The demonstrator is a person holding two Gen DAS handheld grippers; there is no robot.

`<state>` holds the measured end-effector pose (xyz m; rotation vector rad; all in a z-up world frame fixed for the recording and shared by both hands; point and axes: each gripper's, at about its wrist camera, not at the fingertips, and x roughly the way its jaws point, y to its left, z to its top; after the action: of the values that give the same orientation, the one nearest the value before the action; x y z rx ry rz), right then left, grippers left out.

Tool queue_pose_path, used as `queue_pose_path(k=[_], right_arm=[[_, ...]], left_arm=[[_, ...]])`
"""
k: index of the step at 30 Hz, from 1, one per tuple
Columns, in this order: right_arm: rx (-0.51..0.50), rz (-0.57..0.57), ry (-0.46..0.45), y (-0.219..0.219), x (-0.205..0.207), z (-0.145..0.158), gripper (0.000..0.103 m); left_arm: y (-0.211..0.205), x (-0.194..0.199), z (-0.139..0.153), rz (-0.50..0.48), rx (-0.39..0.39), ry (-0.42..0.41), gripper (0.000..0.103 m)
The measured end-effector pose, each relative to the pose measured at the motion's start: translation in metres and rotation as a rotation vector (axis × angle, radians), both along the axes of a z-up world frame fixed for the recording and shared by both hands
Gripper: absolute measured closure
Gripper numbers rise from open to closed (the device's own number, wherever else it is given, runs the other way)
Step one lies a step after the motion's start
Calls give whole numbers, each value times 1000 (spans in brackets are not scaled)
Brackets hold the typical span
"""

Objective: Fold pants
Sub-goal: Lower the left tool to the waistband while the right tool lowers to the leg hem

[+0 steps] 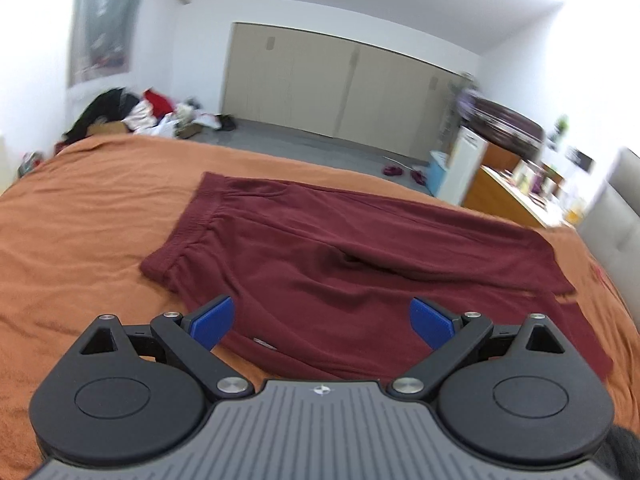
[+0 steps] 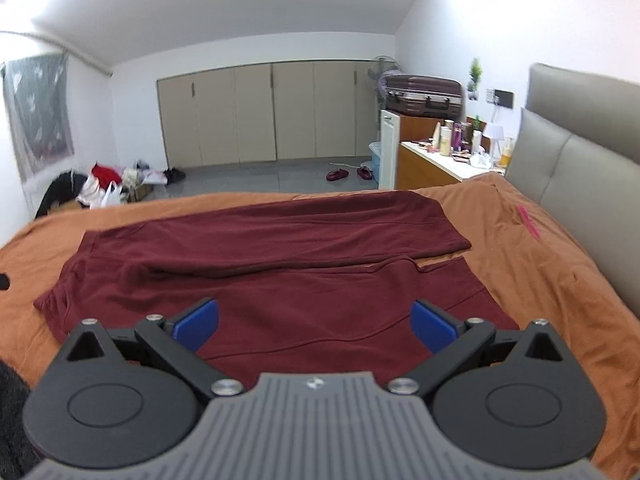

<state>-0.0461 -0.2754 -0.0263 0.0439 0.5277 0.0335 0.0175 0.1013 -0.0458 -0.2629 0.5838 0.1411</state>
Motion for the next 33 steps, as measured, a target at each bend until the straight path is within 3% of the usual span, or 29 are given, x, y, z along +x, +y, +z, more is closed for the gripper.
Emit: queue_pose_path(k=[4,7,9,11,15,20,26,28,32,33], right_arm=[[1,-23,-16,-29,10,-16,5],[18,-79,36,-56,23,-33,5],[43,-145,60,-74,26,-40,5],[49,-143,63,-86,28,-45,5],[42,-150,101,-112,45,-71,5],[174,-210,178,-154,71,-124,5],[429,-365,265,-196,100,-173,5],[392,-416,261,-202,110,-179,5],[328,-398,273,-199,132,-188,5],[337,-390,269,-199,139,-191,12]], left_arm=[[29,29,-21,105,-15,63,0],[56,52,-45,163,-130,122,0],[77,69,-68,217,-266,172,0],[94,84,-86,261,-347,205,0],[114,112,-115,339,-418,266,0],[126,133,-149,361,-510,310,0],[131,140,-166,382,-521,348,0],[129,143,-169,385,-508,344,0],[125,152,-171,373,-463,347,0],[124,154,-171,369,-445,344,0]])
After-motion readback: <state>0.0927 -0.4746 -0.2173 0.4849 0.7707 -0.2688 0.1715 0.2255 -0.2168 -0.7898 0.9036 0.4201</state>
